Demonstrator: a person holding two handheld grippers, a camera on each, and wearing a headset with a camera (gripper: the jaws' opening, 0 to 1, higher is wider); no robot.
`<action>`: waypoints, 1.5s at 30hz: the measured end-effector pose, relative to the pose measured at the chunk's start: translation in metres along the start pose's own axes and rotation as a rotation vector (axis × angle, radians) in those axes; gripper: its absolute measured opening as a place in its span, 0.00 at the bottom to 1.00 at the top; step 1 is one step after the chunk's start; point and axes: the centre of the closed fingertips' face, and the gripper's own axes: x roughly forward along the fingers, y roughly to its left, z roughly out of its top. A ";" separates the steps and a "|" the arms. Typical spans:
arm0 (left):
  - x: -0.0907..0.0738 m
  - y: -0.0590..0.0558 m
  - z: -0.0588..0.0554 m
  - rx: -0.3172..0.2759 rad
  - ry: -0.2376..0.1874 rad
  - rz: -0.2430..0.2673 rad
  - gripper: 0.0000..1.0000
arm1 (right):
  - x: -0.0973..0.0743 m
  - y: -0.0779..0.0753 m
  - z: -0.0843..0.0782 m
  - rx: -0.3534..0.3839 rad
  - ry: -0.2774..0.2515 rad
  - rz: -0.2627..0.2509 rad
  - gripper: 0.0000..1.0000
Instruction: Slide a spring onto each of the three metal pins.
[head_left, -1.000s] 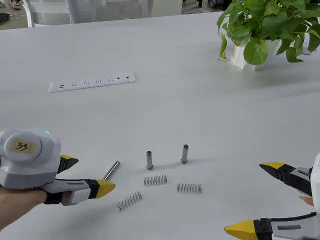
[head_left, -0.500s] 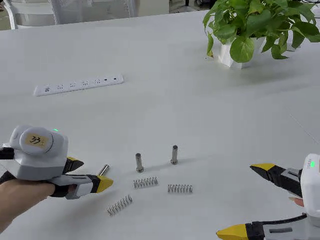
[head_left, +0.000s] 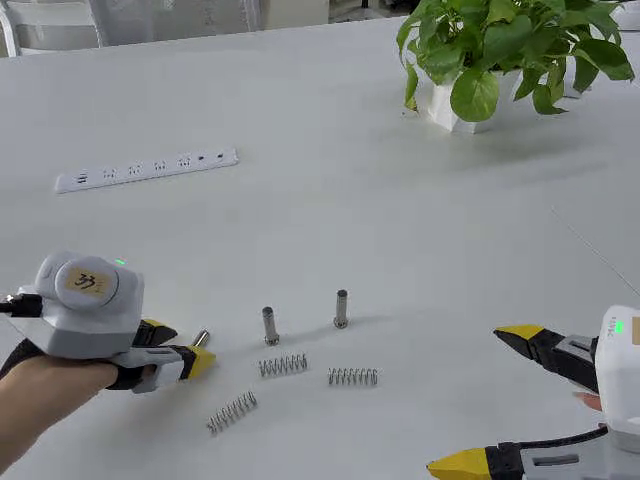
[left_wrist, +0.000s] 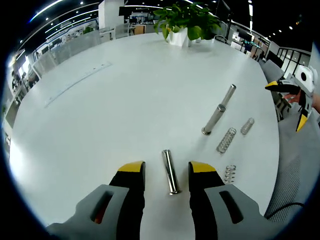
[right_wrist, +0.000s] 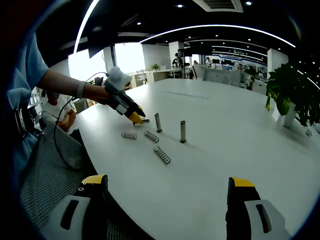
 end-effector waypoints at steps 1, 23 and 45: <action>0.000 0.001 0.001 -0.002 -0.002 0.002 0.28 | 0.000 0.000 0.000 0.001 -0.001 0.000 0.99; 0.010 -0.001 0.005 -0.003 0.005 0.023 0.11 | -0.002 0.000 -0.003 0.020 -0.002 -0.007 0.99; 0.014 -0.001 0.005 0.051 0.132 0.110 0.08 | -0.001 0.001 -0.006 -0.029 0.020 -0.017 0.99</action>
